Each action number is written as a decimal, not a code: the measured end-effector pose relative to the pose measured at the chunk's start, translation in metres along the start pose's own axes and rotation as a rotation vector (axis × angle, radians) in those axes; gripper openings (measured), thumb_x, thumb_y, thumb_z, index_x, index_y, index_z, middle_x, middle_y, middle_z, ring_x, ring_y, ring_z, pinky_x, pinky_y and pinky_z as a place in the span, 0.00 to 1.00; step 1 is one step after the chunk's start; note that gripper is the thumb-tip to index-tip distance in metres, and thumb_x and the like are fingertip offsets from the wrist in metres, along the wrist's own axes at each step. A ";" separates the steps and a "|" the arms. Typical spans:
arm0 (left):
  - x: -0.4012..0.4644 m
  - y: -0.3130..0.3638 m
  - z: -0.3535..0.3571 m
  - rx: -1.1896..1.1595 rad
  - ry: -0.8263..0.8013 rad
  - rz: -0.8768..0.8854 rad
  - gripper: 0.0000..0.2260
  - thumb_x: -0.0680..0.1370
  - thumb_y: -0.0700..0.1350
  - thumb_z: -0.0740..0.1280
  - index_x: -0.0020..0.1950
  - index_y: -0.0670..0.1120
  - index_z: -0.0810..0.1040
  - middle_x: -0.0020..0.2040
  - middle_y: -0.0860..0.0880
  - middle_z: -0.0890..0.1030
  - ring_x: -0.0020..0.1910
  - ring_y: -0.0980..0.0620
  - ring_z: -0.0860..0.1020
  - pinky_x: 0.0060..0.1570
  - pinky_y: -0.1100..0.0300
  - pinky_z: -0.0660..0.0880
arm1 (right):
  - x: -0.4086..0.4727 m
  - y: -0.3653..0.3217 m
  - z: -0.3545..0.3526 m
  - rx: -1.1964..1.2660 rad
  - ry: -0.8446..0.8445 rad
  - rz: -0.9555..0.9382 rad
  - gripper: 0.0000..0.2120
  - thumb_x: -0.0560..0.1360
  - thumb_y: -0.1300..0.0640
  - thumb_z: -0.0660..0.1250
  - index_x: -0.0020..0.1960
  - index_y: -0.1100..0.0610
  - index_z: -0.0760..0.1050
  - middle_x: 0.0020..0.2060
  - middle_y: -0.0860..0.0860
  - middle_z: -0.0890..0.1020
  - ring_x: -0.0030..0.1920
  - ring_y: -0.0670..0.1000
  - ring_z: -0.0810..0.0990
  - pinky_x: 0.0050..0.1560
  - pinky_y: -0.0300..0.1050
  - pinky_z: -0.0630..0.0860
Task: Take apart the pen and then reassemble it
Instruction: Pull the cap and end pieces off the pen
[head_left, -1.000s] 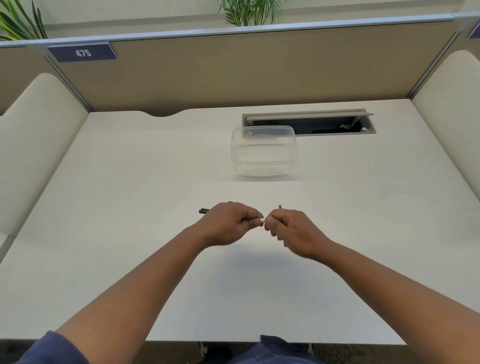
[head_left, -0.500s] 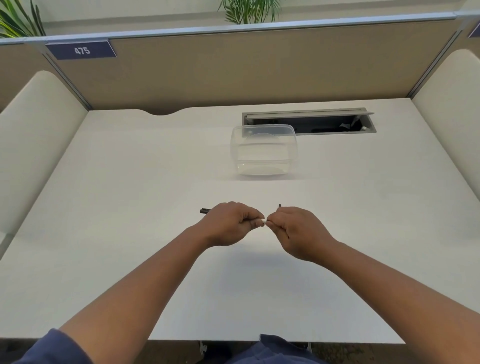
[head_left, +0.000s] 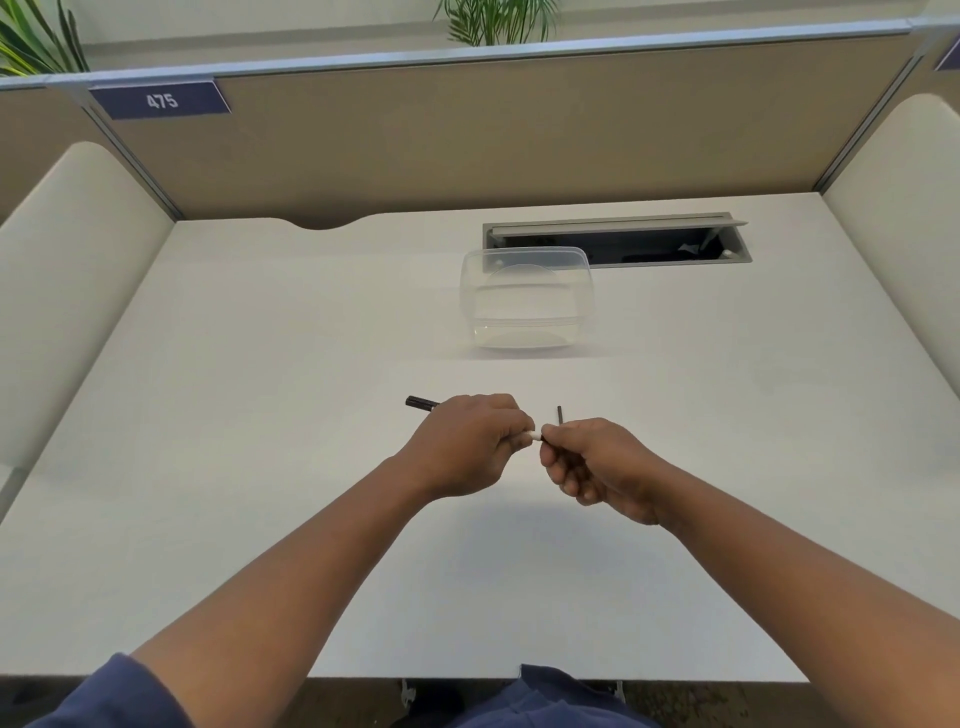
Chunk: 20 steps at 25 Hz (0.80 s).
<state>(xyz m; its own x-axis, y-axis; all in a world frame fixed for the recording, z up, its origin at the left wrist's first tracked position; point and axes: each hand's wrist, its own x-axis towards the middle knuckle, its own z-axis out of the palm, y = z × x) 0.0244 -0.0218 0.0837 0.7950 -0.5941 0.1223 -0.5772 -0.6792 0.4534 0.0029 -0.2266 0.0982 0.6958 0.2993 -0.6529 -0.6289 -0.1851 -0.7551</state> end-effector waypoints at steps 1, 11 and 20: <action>0.000 0.000 0.001 -0.004 0.020 0.004 0.07 0.81 0.47 0.67 0.56 0.49 0.83 0.45 0.54 0.82 0.39 0.51 0.78 0.39 0.54 0.76 | 0.000 0.002 0.000 -0.020 0.005 -0.012 0.16 0.83 0.50 0.61 0.40 0.57 0.77 0.31 0.52 0.77 0.28 0.49 0.71 0.29 0.40 0.64; -0.001 0.010 -0.005 -0.039 -0.120 -0.099 0.09 0.83 0.53 0.62 0.53 0.57 0.83 0.38 0.57 0.76 0.38 0.55 0.73 0.37 0.56 0.74 | 0.011 0.026 -0.009 -0.744 0.263 -0.683 0.14 0.82 0.54 0.63 0.40 0.57 0.79 0.30 0.51 0.76 0.33 0.49 0.72 0.35 0.44 0.68; 0.006 0.010 -0.015 -0.044 -0.200 -0.123 0.10 0.83 0.53 0.61 0.53 0.56 0.82 0.40 0.55 0.79 0.42 0.54 0.75 0.42 0.51 0.77 | 0.006 0.014 -0.004 -0.287 0.061 -0.340 0.17 0.83 0.50 0.60 0.40 0.57 0.78 0.34 0.51 0.79 0.34 0.48 0.76 0.35 0.41 0.70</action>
<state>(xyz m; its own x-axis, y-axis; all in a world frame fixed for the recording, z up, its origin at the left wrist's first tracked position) 0.0261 -0.0249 0.1024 0.8036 -0.5846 -0.1113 -0.4662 -0.7346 0.4929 -0.0001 -0.2310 0.0832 0.8711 0.3339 -0.3602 -0.2451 -0.3400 -0.9079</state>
